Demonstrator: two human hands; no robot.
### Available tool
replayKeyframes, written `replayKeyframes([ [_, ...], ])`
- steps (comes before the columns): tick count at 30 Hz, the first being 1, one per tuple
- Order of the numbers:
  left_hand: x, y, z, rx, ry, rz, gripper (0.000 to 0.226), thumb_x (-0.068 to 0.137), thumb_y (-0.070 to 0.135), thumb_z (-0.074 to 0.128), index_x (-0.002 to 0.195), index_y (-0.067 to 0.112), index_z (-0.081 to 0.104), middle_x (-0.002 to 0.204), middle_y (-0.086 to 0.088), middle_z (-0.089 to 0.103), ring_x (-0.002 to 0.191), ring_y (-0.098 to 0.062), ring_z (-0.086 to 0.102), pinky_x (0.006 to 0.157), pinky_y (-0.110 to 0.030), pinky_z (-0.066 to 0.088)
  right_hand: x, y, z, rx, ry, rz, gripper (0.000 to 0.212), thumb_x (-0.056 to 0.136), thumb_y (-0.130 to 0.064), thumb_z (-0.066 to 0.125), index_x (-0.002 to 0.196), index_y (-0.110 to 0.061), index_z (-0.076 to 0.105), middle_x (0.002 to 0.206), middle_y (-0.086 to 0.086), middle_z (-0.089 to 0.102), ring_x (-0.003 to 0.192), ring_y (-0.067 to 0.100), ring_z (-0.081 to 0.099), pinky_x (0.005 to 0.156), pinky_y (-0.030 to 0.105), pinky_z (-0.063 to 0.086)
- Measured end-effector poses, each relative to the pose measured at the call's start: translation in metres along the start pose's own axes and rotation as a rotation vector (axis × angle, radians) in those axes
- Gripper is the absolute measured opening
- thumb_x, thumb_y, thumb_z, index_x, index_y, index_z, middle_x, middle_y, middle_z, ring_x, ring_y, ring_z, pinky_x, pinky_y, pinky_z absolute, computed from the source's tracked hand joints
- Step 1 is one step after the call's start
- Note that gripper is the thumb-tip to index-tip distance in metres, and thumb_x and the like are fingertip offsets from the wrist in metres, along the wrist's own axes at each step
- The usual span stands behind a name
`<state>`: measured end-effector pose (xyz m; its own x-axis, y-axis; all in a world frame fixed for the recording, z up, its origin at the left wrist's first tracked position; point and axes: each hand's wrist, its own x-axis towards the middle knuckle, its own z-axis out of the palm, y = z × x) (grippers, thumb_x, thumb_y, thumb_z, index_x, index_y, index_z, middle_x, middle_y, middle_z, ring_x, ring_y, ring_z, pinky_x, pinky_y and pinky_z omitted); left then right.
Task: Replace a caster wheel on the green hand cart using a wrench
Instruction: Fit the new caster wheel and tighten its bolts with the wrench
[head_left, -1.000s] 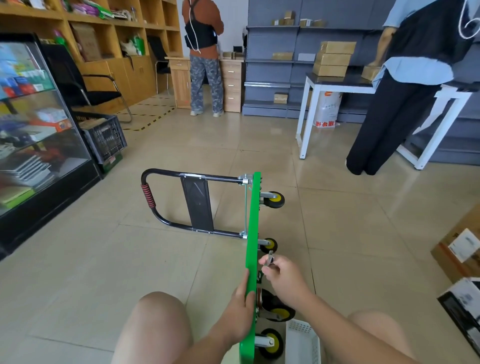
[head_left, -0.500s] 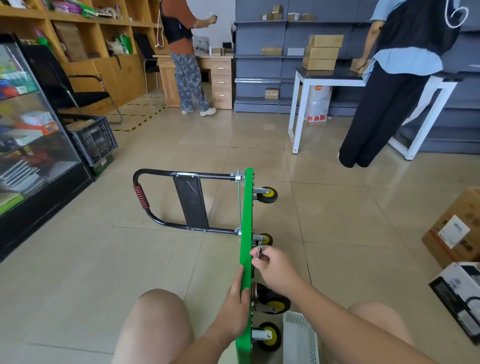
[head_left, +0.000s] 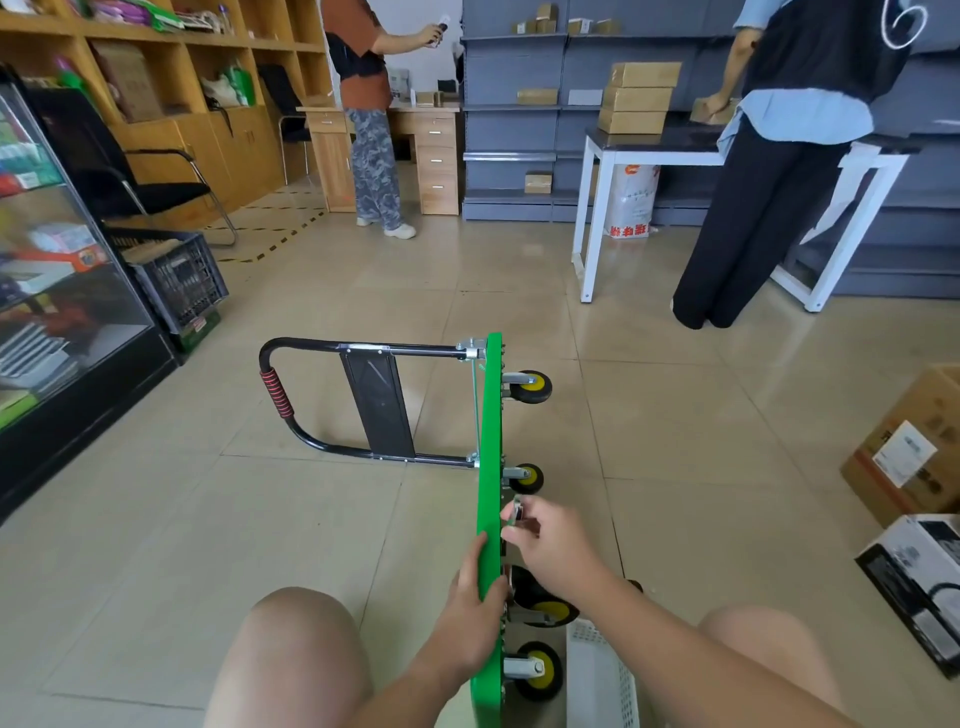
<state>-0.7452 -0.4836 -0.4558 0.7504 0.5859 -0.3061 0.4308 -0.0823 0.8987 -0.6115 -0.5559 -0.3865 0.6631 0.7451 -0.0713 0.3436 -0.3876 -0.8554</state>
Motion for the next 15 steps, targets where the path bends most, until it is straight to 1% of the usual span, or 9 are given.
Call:
replayKeyframes([
  [1,0.0,0.0,0.0,0.002,-0.02,-0.004,0.068,0.108,0.033,0.049,0.162,0.048,0.012,0.161,0.002,0.04,0.136,-0.019,0.051,0.118,-0.035,0.039,0.001,0.0,0.0,0.006,0.0,0.001,0.024,0.09,-0.013,0.07,0.087,-0.036,0.063,0.1,-0.008,0.071,0.084,-0.011,0.061,0.066,0.0,0.041],
  [2,-0.001,0.0,0.0,0.02,-0.039,-0.002,0.072,0.107,0.034,0.051,0.162,0.05,0.007,0.16,0.002,0.042,0.13,-0.017,0.057,0.111,-0.03,0.046,0.001,0.0,0.0,0.01,-0.003,0.005,0.024,0.09,-0.014,0.07,0.086,-0.036,0.063,0.101,-0.009,0.071,0.086,-0.01,0.061,0.066,0.0,0.042],
  [3,-0.001,-0.001,0.0,0.041,-0.057,0.003,0.076,0.107,0.035,0.051,0.162,0.052,0.002,0.159,0.002,0.043,0.121,-0.014,0.063,0.098,-0.022,0.051,0.0,0.001,0.0,0.013,-0.007,0.012,0.023,0.09,-0.014,0.07,0.087,-0.036,0.063,0.102,-0.009,0.071,0.087,-0.009,0.062,0.066,-0.001,0.042],
  [5,0.0,-0.002,0.0,0.057,-0.081,0.003,0.078,0.108,0.031,0.048,0.162,0.051,-0.005,0.159,0.001,0.042,0.103,-0.008,0.068,0.072,-0.007,0.049,-0.001,0.004,-0.001,0.016,-0.009,0.021,0.018,0.09,-0.015,0.07,0.089,-0.032,0.065,0.099,-0.01,0.071,0.083,-0.01,0.062,0.065,-0.001,0.041],
  [7,-0.002,-0.001,-0.001,0.069,-0.081,0.003,0.079,0.109,0.026,0.046,0.162,0.049,-0.007,0.159,-0.002,0.042,0.096,-0.008,0.068,0.065,-0.005,0.048,-0.004,0.005,0.0,0.015,-0.009,0.022,0.015,0.09,-0.015,0.071,0.091,-0.029,0.066,0.096,-0.01,0.071,0.076,-0.014,0.062,0.064,0.001,0.042],
  [10,-0.006,0.005,-0.001,0.091,-0.083,0.018,0.08,0.109,0.02,0.045,0.164,0.043,-0.008,0.16,-0.003,0.041,0.096,-0.009,0.067,0.072,-0.008,0.051,-0.01,0.008,0.001,0.014,-0.016,0.023,0.014,0.09,-0.015,0.072,0.093,-0.028,0.067,0.096,-0.011,0.072,0.078,-0.013,0.063,0.066,0.002,0.044],
  [12,-0.009,0.007,-0.001,0.116,-0.069,0.038,0.08,0.109,0.017,0.045,0.165,0.041,-0.007,0.161,-0.005,0.041,0.112,-0.019,0.067,0.093,-0.025,0.055,-0.014,0.008,0.001,0.018,-0.006,0.01,0.014,0.089,-0.015,0.074,0.095,-0.027,0.068,0.096,-0.011,0.073,0.082,-0.01,0.065,0.069,0.002,0.045],
  [13,-0.01,0.008,0.0,0.13,-0.065,0.042,0.08,0.109,0.016,0.045,0.165,0.039,-0.007,0.163,-0.004,0.039,0.122,-0.023,0.063,0.103,-0.033,0.052,-0.015,0.008,0.001,0.027,-0.003,0.006,0.014,0.089,-0.015,0.074,0.095,-0.026,0.069,0.093,-0.011,0.073,0.081,-0.01,0.065,0.069,0.002,0.045],
  [15,-0.013,0.008,0.001,0.141,-0.064,0.049,0.08,0.109,0.015,0.044,0.166,0.037,-0.007,0.167,-0.001,0.033,0.139,-0.021,0.051,0.117,-0.038,0.042,-0.018,0.008,0.001,0.059,-0.003,0.007,0.013,0.089,-0.014,0.073,0.094,-0.025,0.068,0.086,-0.011,0.072,0.076,-0.01,0.065,0.066,0.003,0.044],
])
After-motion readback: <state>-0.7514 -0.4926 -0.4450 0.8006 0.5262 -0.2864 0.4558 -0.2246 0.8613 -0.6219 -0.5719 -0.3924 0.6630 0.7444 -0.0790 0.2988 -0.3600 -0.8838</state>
